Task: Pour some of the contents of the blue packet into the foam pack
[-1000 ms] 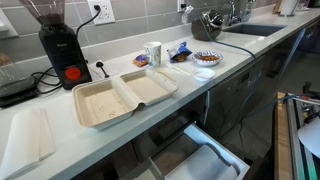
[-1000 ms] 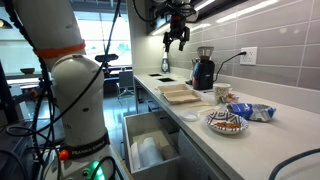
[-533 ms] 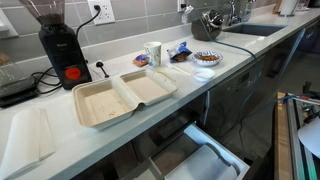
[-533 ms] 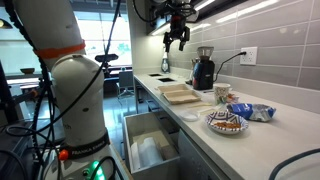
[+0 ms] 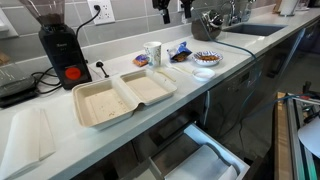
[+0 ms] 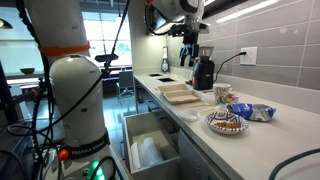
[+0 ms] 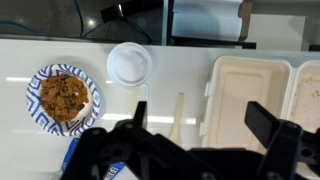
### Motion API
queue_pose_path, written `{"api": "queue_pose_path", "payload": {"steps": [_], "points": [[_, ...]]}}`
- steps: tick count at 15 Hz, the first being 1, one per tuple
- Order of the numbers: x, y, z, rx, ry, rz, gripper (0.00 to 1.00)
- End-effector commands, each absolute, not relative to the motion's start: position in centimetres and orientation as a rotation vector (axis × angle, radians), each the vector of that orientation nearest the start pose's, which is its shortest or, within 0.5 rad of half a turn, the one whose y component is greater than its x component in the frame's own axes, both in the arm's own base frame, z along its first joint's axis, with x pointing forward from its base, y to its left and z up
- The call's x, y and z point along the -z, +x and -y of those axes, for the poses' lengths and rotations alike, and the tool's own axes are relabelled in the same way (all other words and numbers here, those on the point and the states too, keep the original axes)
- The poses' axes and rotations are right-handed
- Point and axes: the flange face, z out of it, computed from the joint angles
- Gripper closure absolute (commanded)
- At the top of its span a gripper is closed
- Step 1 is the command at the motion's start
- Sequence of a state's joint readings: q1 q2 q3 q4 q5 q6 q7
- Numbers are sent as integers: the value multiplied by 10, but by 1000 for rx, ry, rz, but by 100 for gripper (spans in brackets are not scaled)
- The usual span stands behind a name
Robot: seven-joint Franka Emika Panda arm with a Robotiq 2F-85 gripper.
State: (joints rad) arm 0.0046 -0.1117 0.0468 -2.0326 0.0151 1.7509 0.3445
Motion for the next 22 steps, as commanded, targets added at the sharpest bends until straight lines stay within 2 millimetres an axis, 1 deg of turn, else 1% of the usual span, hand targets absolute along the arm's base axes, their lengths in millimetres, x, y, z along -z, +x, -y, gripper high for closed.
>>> {"api": "queue_pose_path", "payload": {"steps": [1,3,11,12,13,17,20,21,22], "points": [[-476,509,-22,-238,-3092,-529,0],[-472,511,-18,-236,-3087,-543,0],[-475,511,-21,-226,-3089,-533,0],[-474,510,-16,-225,-3121,-653,0],[-472,509,-6,-198,-3144,-767,0],[-468,503,40,-105,-3176,-1074,0],[-468,498,78,-12,-3118,-1321,0],[-469,498,88,15,-3082,-1371,0],[-466,498,98,58,-3053,-1402,0]]}}
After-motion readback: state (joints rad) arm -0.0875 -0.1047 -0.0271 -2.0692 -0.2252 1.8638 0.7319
